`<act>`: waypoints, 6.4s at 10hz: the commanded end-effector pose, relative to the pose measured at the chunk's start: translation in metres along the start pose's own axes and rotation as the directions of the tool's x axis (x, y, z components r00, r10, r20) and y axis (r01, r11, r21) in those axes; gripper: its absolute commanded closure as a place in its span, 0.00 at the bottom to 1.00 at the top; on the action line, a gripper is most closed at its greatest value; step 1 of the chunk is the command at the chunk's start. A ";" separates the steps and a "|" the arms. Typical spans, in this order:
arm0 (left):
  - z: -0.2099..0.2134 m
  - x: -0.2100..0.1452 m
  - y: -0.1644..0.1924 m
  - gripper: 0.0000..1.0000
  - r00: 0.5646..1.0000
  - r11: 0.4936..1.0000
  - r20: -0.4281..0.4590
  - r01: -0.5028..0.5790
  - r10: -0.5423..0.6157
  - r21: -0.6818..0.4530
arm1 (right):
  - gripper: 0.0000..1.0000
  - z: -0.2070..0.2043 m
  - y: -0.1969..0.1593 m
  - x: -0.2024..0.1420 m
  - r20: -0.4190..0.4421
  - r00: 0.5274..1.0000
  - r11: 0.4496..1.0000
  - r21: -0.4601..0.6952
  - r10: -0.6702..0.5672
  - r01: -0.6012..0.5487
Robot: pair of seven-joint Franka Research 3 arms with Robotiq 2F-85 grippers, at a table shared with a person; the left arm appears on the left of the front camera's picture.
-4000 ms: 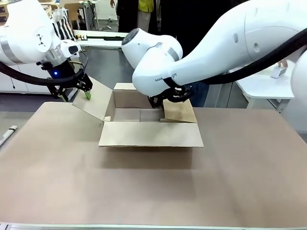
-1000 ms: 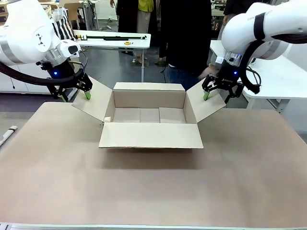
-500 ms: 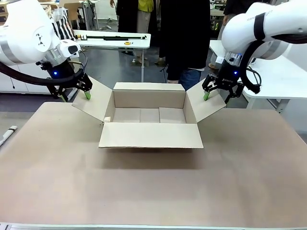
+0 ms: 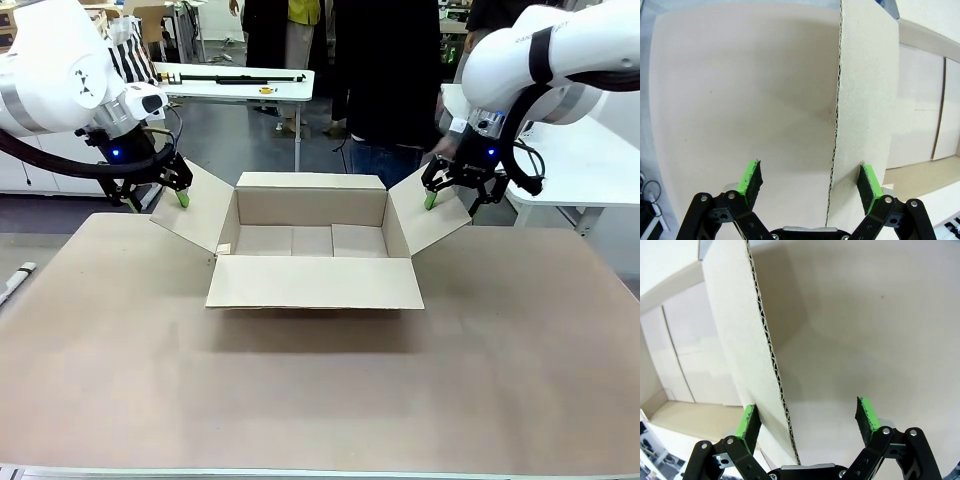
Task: Pack the gift set into the box.
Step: Lift both hands away from the flaps of the Package Box.
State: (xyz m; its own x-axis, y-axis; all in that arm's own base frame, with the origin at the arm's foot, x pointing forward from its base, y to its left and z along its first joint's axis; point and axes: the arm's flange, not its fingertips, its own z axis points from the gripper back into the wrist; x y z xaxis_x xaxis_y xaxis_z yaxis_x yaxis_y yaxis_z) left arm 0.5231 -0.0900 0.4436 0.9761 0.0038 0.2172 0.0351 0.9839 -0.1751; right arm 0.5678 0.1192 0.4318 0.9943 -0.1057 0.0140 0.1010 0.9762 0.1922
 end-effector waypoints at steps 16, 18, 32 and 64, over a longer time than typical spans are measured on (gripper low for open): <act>0.002 -0.001 -0.001 0.00 1.000 1.000 -0.003 -0.010 0.010 0.018 | 0.00 0.005 0.003 0.000 -0.001 1.000 0.999 -0.023 -0.023 0.023; 0.002 -0.001 -0.001 0.00 1.000 1.000 -0.003 -0.010 0.010 0.018 | 0.00 0.005 0.003 0.000 -0.001 1.000 0.999 -0.023 -0.023 0.023; 0.002 -0.001 -0.001 0.00 1.000 1.000 -0.003 -0.010 0.010 0.018 | 0.00 0.005 0.003 0.000 -0.001 1.000 0.999 -0.023 -0.023 0.023; 0.044 -0.005 -0.008 0.00 0.995 0.998 0.082 0.062 -0.064 0.021 | 0.00 0.040 0.010 -0.003 -0.001 0.999 0.999 -0.008 -0.054 0.054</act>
State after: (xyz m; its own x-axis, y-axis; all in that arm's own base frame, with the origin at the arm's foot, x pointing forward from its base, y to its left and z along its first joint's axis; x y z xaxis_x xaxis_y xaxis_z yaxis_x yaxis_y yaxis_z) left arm 0.5220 -0.0910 0.4554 0.9697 -0.0078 0.2440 0.0505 0.9843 -0.1694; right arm 0.5671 0.1195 0.4408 0.9929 -0.1193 0.0012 0.1168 0.9741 0.1935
